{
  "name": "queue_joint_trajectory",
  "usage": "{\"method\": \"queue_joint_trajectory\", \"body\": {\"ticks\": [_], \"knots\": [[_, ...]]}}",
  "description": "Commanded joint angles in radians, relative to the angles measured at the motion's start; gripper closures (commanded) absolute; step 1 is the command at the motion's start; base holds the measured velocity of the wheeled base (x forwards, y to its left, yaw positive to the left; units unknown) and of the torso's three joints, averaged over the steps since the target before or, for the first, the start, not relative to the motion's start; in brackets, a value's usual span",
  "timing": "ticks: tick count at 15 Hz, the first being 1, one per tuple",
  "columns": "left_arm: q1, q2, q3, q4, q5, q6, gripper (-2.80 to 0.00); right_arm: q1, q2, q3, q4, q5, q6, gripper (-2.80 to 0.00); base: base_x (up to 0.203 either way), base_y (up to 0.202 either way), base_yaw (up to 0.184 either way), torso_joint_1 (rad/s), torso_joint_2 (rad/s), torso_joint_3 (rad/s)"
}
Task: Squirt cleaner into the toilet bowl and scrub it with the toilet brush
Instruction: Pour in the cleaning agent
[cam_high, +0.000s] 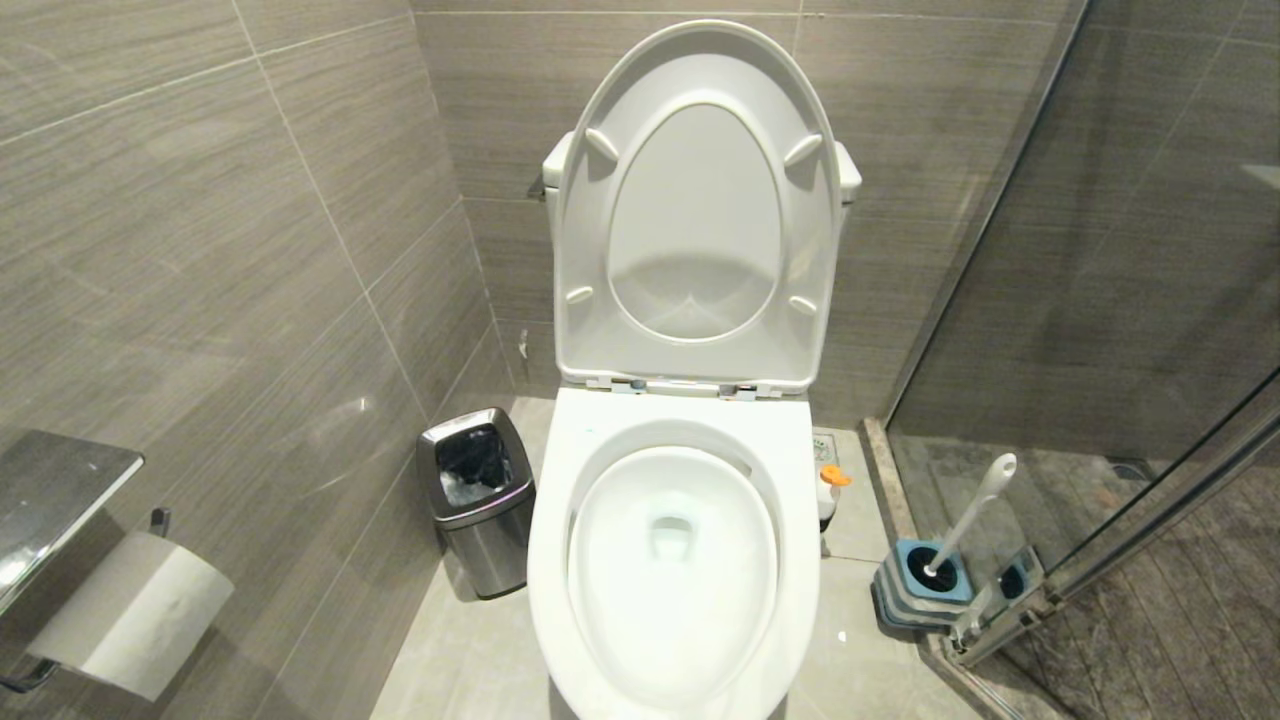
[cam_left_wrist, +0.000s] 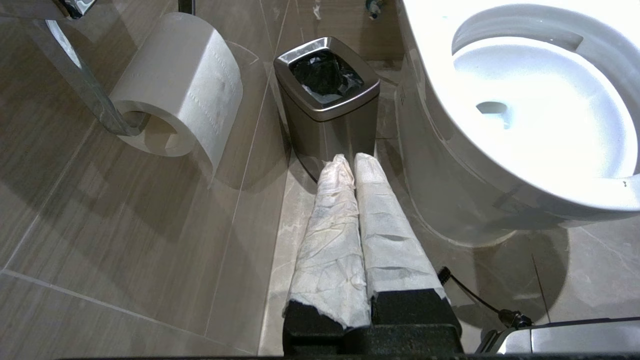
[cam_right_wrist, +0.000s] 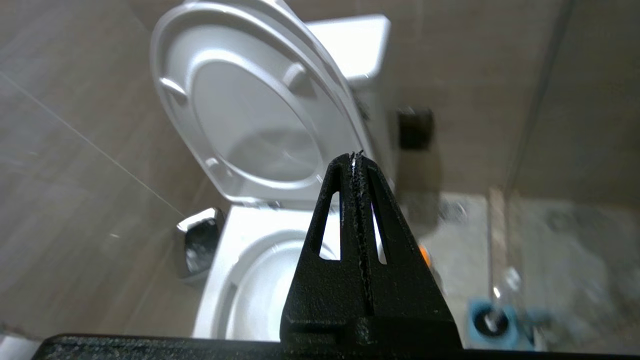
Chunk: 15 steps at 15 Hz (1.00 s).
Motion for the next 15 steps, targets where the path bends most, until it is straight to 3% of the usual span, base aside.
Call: {"method": "queue_joint_trajectory", "body": {"ticks": [1, 6, 11, 13, 15], "knots": [[0.000, 0.002, 0.000, 0.000, -0.001, 0.001, 0.00, -0.005, -0.185, 0.084, 0.085, -0.033, 0.004, 0.00, 0.000, 0.000, 0.000, 0.000, 0.00, 0.000], [0.000, 0.002, 0.000, 0.000, -0.001, 0.001, 0.00, -0.099, -0.508, 0.369, 0.268, -0.061, 0.004, 0.00, 0.000, 0.000, 0.000, 0.000, 0.00, 0.000], [0.000, 0.002, 0.000, 0.000, -0.001, 0.001, 0.00, -0.230, -0.662, 0.643, 0.306, -0.060, -0.031, 0.00, 0.000, 0.000, 0.000, 0.000, 0.00, 0.000], [0.000, 0.002, 0.000, 0.000, -0.001, 0.001, 0.00, -0.239, -0.719, 0.796, 0.304, -0.040, -0.040, 0.00, 0.000, 0.000, 0.000, 0.000, 0.00, 0.000], [0.000, 0.002, 0.000, 0.000, -0.001, 0.001, 0.00, -0.245, -0.778, 0.957, 0.281, 0.031, -0.045, 0.00, 0.000, 0.000, 0.000, 0.000, 0.00, 0.000]]}}
